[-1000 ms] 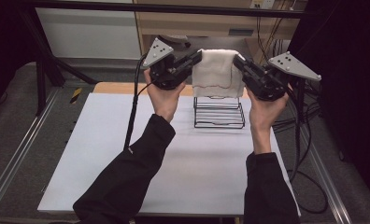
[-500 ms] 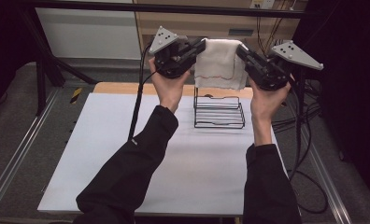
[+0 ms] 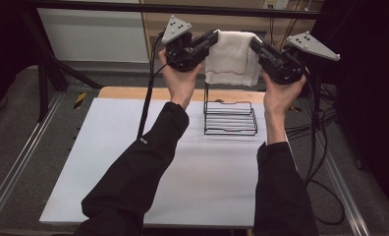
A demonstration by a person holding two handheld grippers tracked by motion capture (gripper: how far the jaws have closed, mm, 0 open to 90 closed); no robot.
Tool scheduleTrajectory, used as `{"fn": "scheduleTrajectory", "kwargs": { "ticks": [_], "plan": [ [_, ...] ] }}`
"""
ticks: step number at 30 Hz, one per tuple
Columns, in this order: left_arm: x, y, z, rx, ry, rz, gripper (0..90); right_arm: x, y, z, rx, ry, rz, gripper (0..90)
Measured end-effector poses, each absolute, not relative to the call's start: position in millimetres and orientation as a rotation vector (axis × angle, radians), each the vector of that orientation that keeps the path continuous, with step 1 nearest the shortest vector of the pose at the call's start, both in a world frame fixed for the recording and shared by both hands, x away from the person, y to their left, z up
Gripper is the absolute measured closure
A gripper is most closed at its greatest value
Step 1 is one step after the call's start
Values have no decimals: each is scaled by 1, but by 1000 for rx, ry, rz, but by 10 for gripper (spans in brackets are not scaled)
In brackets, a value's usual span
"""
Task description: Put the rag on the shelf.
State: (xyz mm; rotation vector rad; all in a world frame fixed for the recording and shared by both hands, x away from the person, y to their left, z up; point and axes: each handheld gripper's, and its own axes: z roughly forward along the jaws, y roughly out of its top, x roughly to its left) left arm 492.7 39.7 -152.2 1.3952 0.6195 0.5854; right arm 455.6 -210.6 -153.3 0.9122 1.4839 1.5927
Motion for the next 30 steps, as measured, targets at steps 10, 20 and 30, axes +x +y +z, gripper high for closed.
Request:
{"fn": "scheduleTrajectory", "kwargs": {
  "ticks": [10, 20, 30],
  "plan": [
    [511, 33, -154, 1382, 635, 583, 835, 474, -215, -154, 937, 1481, 1586, 819],
    [531, 30, -162, 1395, 657, 574, 835, 494, -217, -158, 963, 1495, 1563, 818],
    [540, 30, -167, 1410, 651, 586, 835, 507, -217, -165, 987, 1510, 1566, 818]
  ]
}}
